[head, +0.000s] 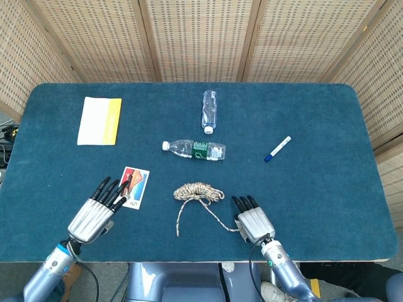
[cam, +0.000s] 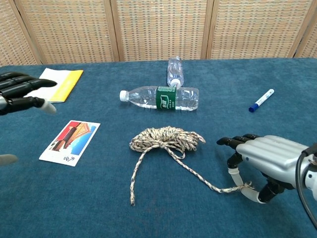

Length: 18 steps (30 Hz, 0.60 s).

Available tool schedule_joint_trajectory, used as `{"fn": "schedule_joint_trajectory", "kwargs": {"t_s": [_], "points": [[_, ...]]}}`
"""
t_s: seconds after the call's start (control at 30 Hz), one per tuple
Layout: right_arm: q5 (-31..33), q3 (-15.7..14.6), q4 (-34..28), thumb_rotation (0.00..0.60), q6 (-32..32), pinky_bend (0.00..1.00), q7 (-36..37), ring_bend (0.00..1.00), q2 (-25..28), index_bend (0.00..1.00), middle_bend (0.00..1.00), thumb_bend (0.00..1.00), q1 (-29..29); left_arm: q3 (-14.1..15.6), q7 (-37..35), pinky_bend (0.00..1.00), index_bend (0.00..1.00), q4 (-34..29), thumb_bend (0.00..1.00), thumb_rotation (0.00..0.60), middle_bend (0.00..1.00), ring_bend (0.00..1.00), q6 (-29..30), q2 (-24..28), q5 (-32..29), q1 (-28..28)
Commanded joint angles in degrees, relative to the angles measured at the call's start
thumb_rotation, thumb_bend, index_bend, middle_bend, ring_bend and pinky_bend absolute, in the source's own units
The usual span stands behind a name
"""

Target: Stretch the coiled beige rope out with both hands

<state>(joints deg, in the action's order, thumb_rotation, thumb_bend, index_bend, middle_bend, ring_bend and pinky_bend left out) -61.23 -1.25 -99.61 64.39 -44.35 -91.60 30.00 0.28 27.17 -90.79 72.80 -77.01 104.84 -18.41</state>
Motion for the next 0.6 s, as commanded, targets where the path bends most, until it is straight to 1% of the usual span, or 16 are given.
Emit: {"fn": "schedule_joint_trajectory", "kwargs": {"t_s": [0.03, 0.13, 0.33, 0.4, 0.6], "points": [[0.21, 0.09, -0.33, 0.600, 0.23, 0.00, -0.52, 0.00, -0.01, 0.60, 0.00, 0.43, 0.14, 2.38, -8.00, 0.00, 0.31, 10.39, 0.21, 0.600, 0.00, 0.00, -0.97, -2.36, 10.24, -7.66], [-0.06, -0.01, -0.33, 0.600, 0.54, 0.00, -1.23, 0.00, -0.14, 0.60, 0.00, 0.43, 0.28, 2.99, -9.46, 0.00, 0.34, 12.13, 0.22, 0.600, 0.00, 0.00, -2.39, -3.47, 11.99, -10.25], [0.59, 0.08, -0.37, 0.600, 0.28, 0.00, -1.52, 0.00, -0.47, 0.60, 0.00, 0.43, 0.48, 2.97, -10.91, 0.00, 0.38, 14.00, 0.24, 0.600, 0.00, 0.00, -4.93, -6.12, 13.09, -14.33], [0.95, 0.23, -0.45, 0.600, 0.04, 0.00, -1.54, 0.00, -0.49, 0.60, 0.00, 0.43, 0.65, 2.84, -11.33, 0.00, 0.40, 14.47, 0.28, 0.600, 0.00, 0.00, -6.06, -7.29, 12.89, -15.54], [2.10, 0.80, -0.35, 0.600, -0.83, 0.00, -1.19, 0.00, -0.36, 0.60, 0.00, 0.43, 1.27, 1.90, -7.77, 0.00, 0.44, 13.61, 0.37, 0.600, 0.00, 0.00, -12.44, -10.32, 11.45, -19.53]]}}
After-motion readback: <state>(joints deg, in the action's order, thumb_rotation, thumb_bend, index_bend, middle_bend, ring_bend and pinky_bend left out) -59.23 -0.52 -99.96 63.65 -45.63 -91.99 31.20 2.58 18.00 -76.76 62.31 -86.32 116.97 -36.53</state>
